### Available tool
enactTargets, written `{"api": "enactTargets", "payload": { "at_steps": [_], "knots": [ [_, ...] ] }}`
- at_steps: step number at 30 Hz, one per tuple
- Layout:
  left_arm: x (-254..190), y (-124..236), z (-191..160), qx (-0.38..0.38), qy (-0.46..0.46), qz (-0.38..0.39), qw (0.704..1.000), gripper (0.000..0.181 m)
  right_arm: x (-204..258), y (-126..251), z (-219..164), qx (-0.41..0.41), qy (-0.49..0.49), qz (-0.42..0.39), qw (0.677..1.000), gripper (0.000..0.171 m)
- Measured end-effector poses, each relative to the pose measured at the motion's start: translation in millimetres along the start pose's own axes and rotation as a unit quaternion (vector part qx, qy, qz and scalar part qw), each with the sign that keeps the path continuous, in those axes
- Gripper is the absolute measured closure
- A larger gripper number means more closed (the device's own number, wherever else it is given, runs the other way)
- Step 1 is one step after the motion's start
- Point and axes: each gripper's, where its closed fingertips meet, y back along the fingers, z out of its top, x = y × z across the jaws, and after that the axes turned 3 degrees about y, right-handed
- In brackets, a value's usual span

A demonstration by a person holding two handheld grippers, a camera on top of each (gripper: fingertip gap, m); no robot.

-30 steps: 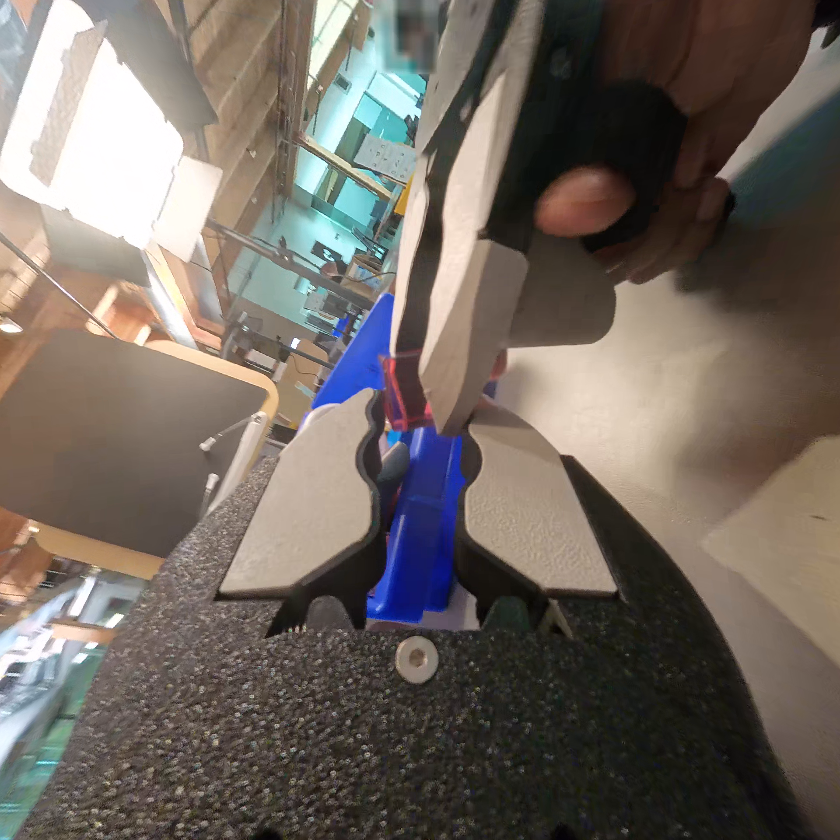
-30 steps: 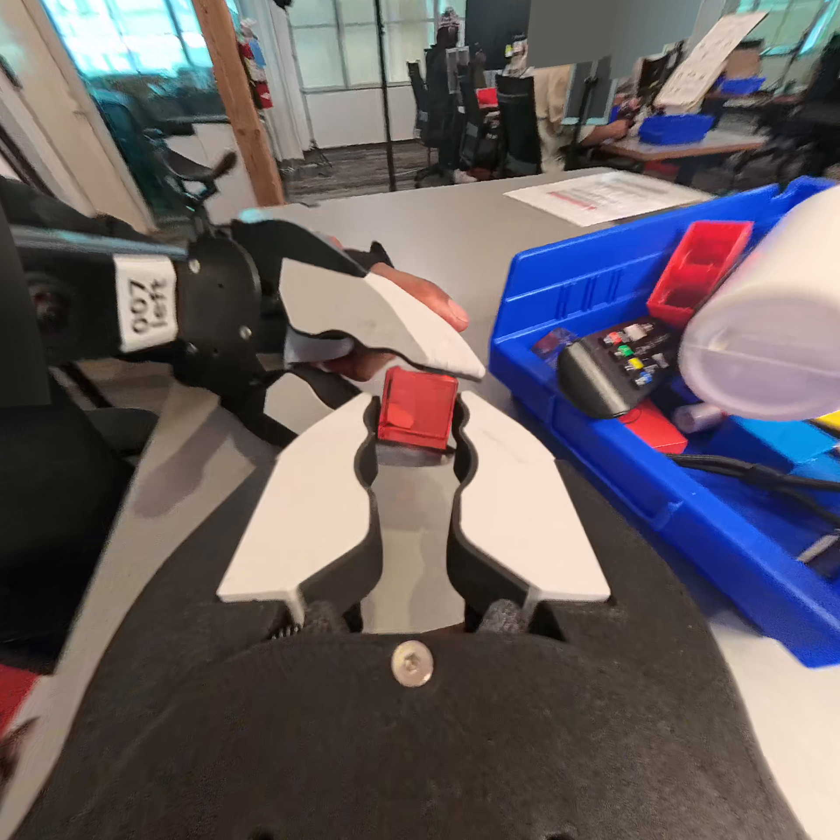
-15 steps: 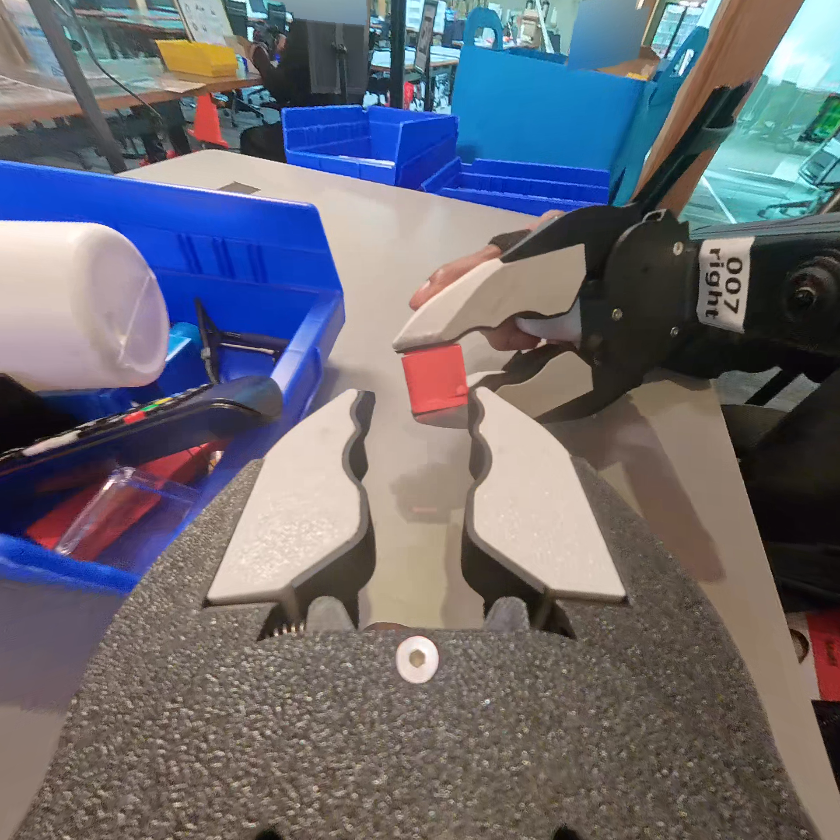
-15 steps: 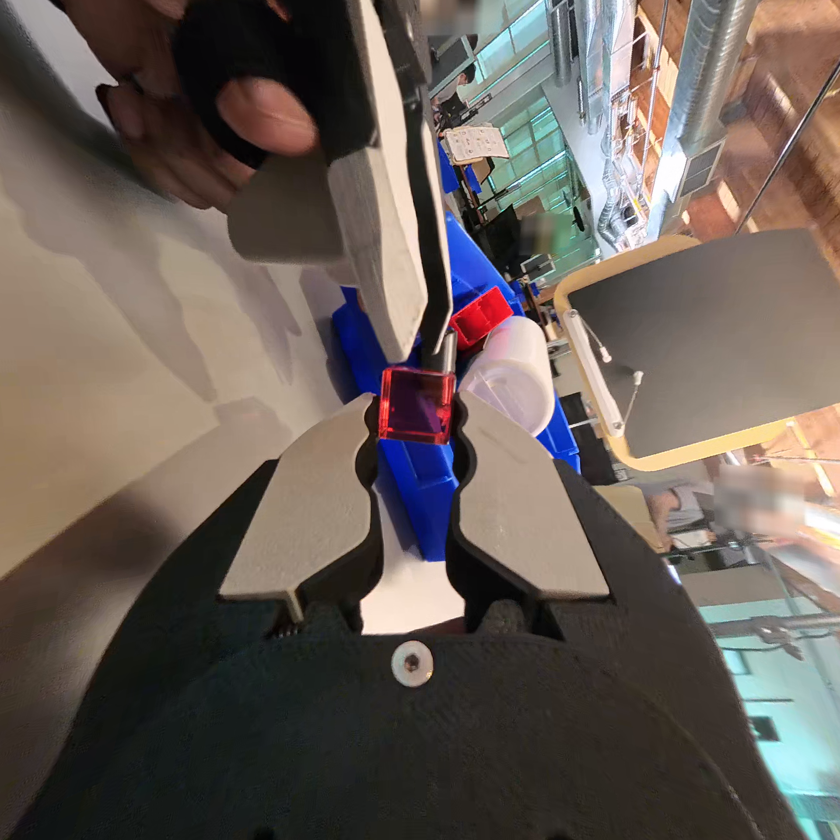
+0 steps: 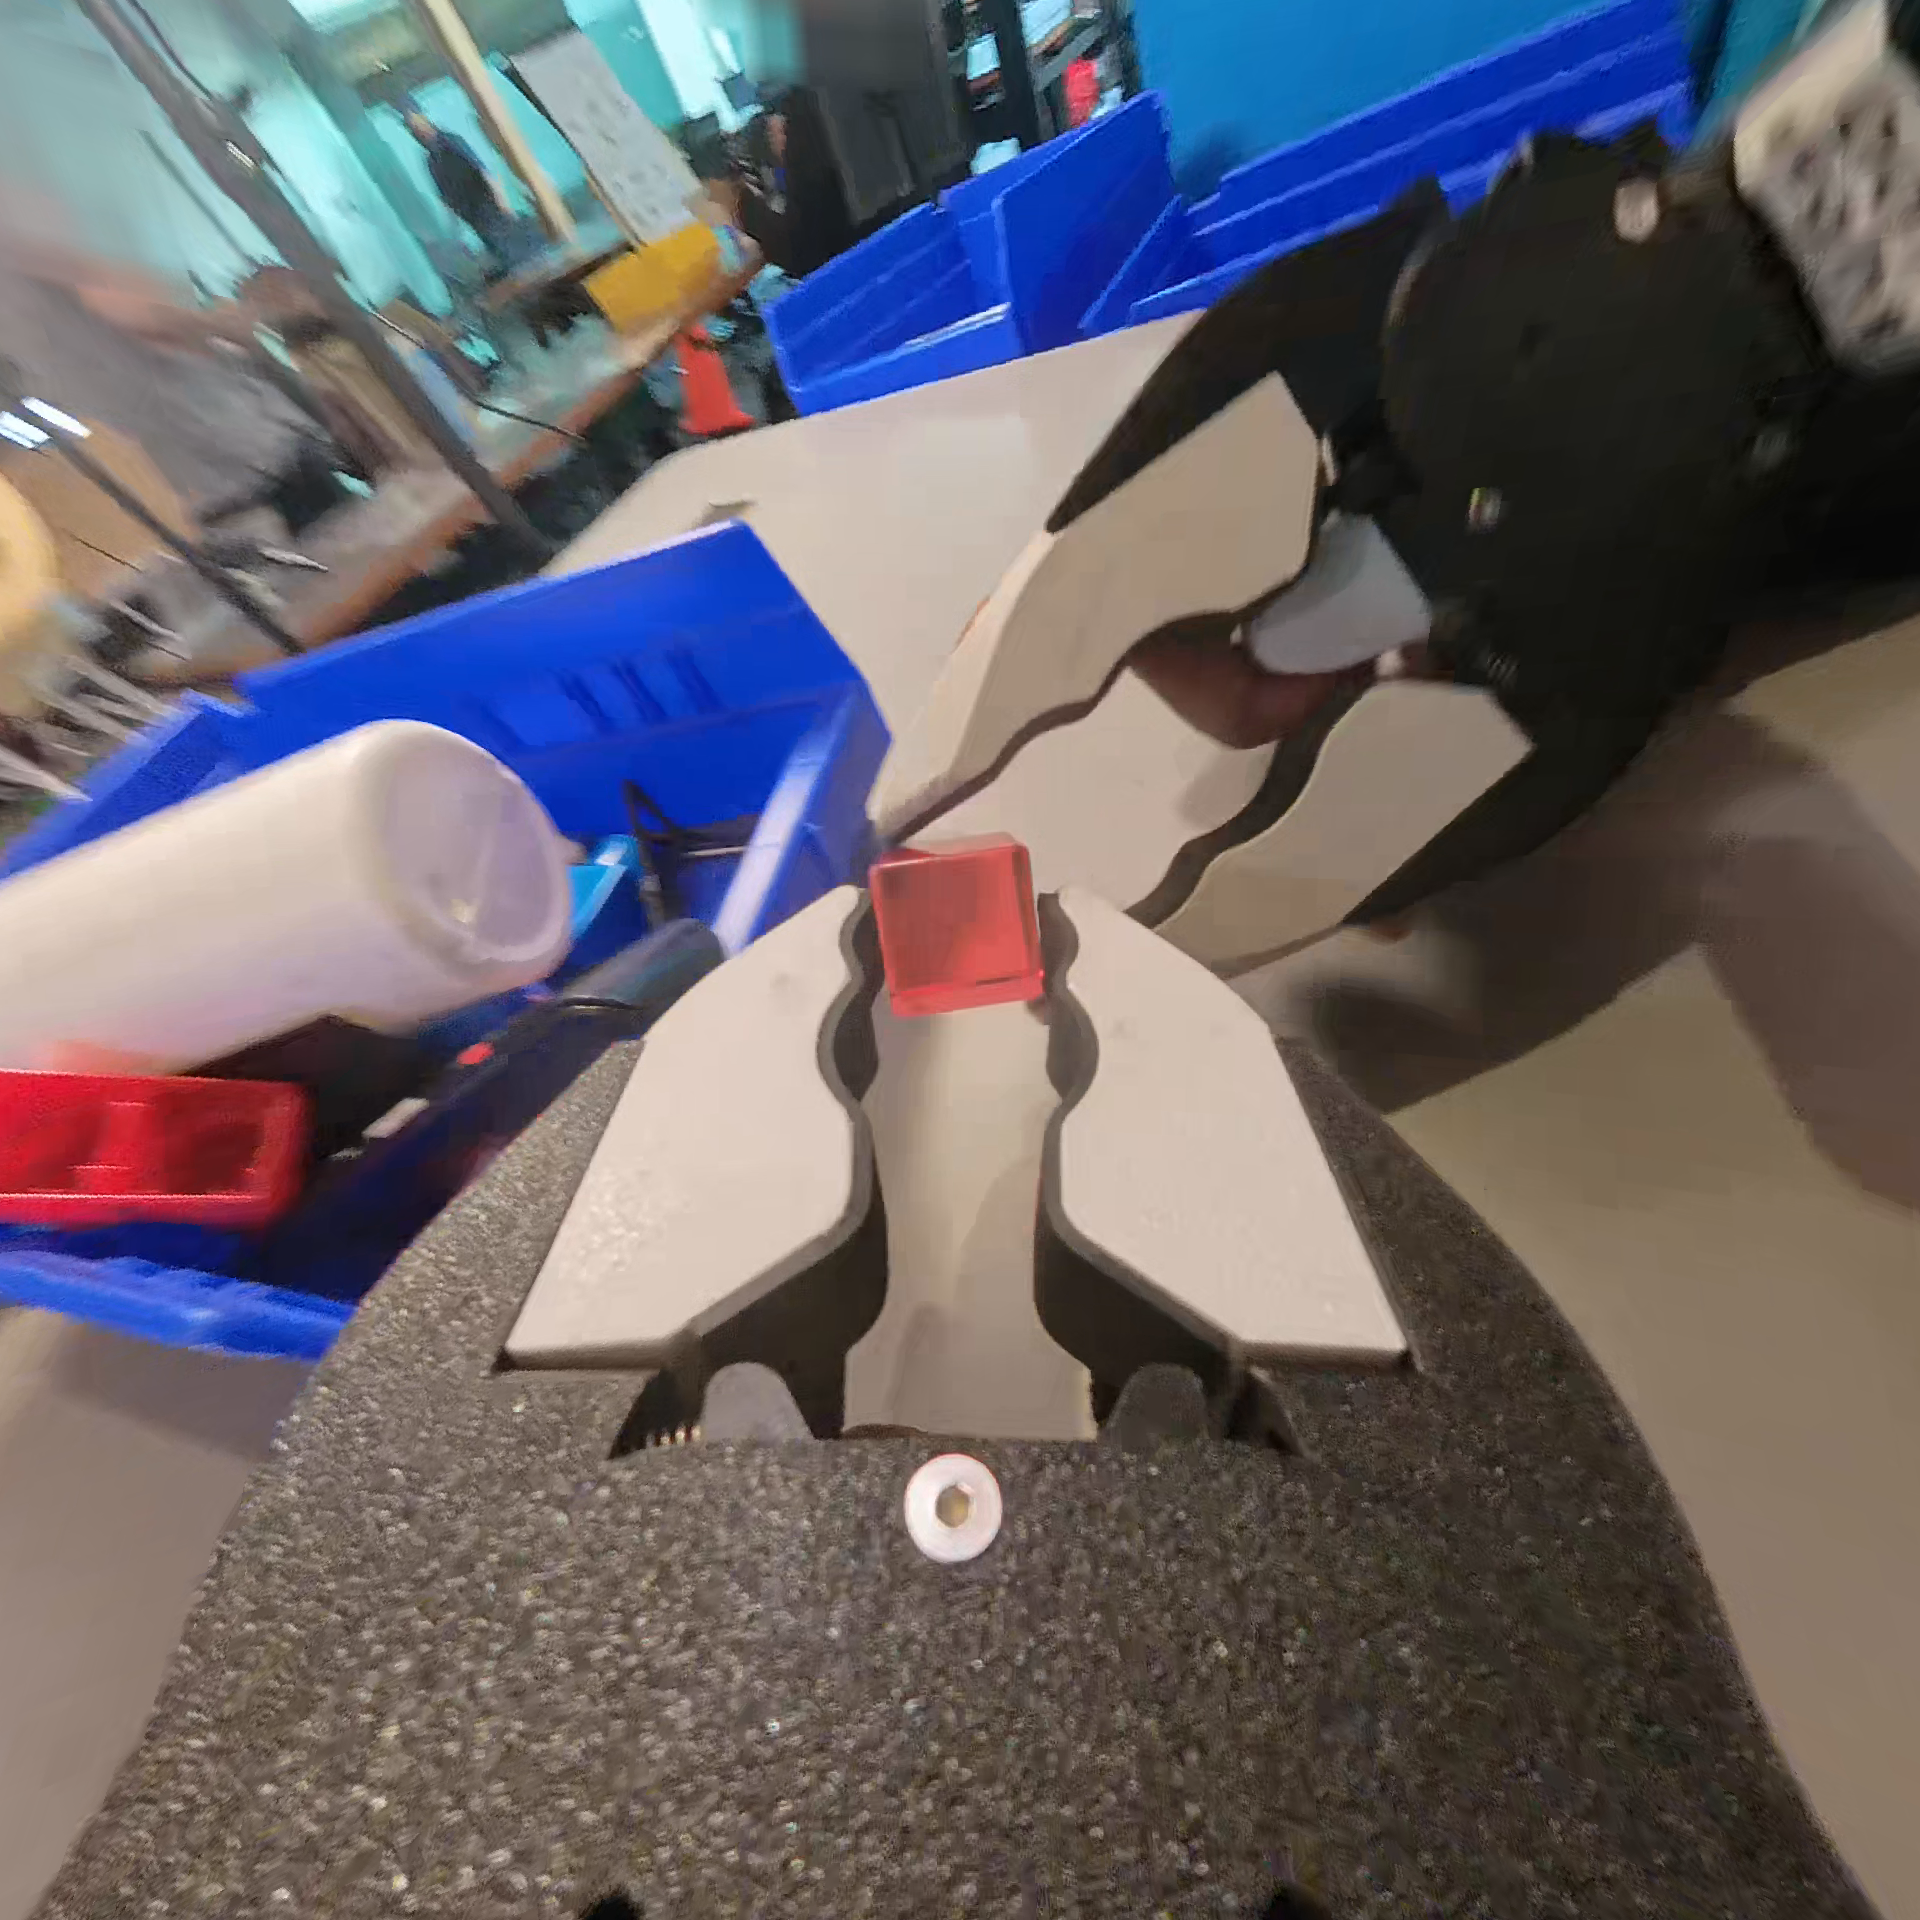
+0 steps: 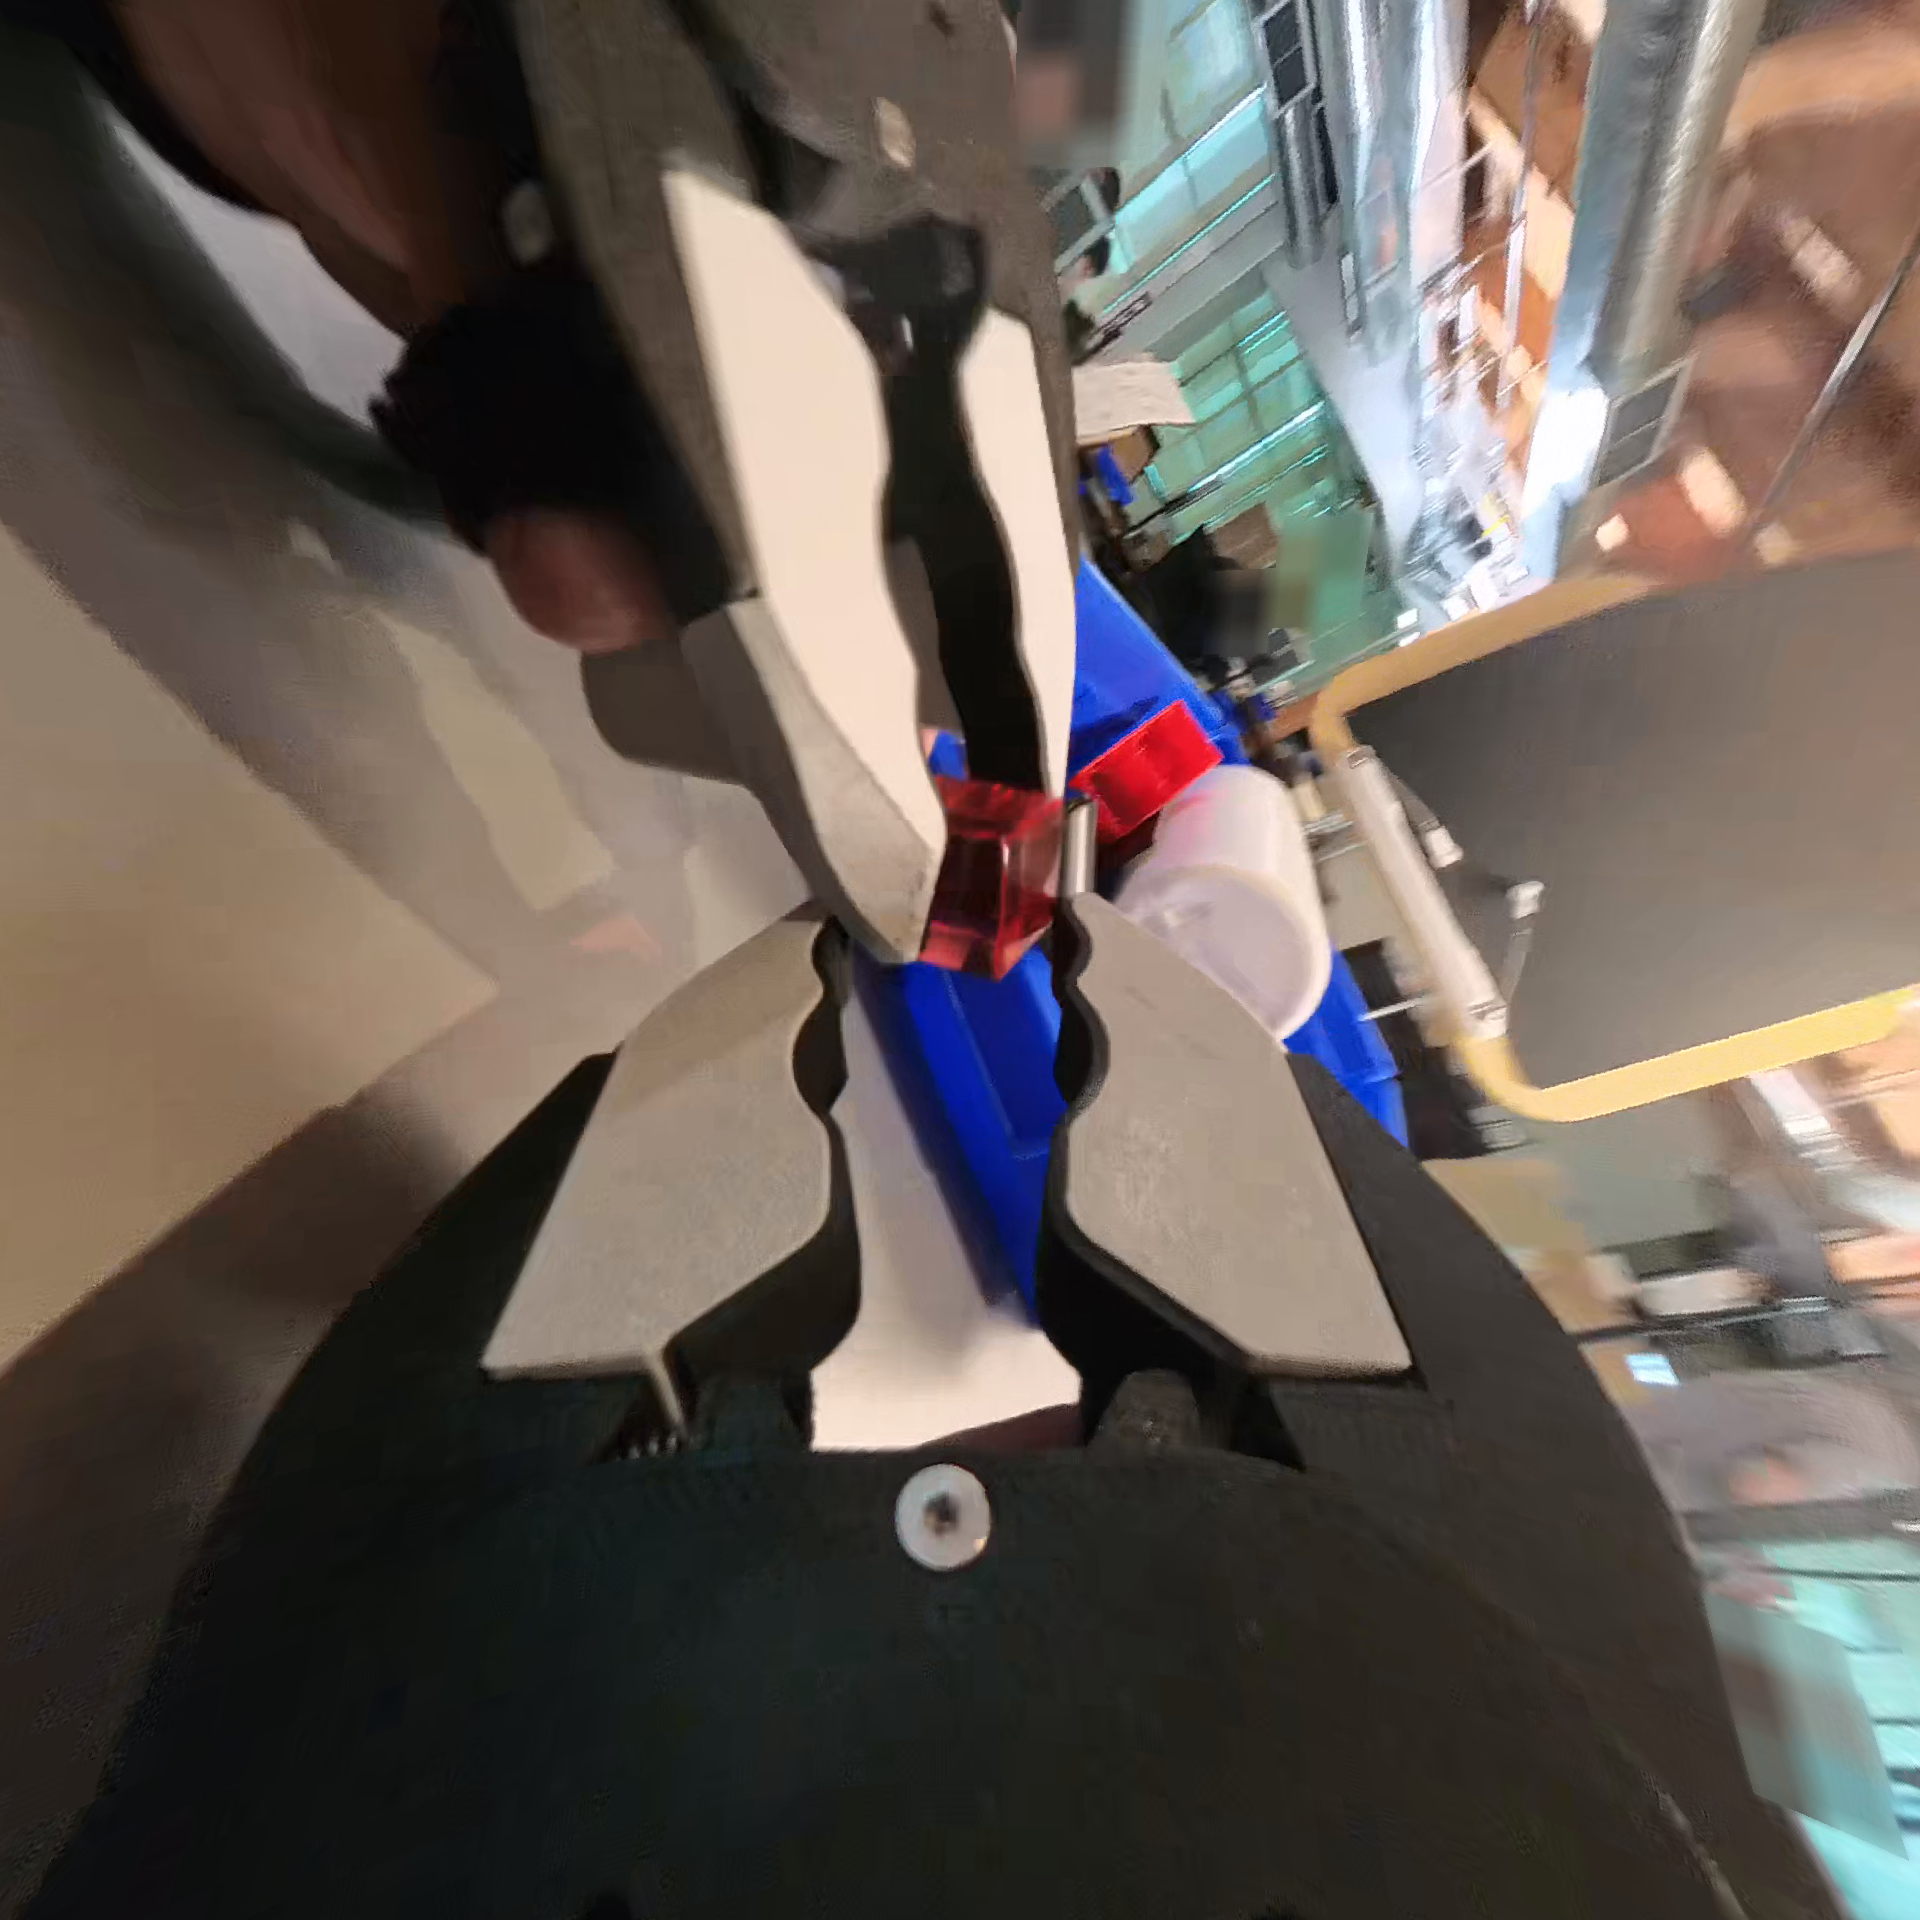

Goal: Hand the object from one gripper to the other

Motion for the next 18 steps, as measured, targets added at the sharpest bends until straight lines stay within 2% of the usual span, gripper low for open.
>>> {"api": "enactTargets", "payload": {
  "at_steps": [2, 5, 9, 12, 15, 18],
  "knots": [
    [12, 3, 1, 0.003, -0.082, 0.063, 0.995, 0.152, -1, 0, -3, -0.010, -0.090, 0.033, 0.995, 0.132],
    [19, 8, 7, 0.001, -0.205, 0.135, 0.969, 0.152, -8, 1, -1, -0.032, -0.238, 0.088, 0.967, 0.126],
    [16, 12, 19, -0.010, -0.289, 0.177, 0.941, 0.152, -16, 7, 13, -0.084, -0.429, 0.163, 0.885, 0.125],
    [13, 12, 19, -0.010, -0.309, 0.181, 0.933, 0.152, -15, 7, 18, -0.097, -0.473, 0.188, 0.855, 0.123],
    [10, 10, 16, -0.004, -0.316, 0.176, 0.932, 0.152, -7, 7, 25, -0.100, -0.476, 0.215, 0.847, 0.125],
    [8, 8, 15, -0.007, -0.313, 0.170, 0.934, 0.152, -6, 5, 22, -0.086, -0.476, 0.207, 0.851, 0.145]
  ]
}}
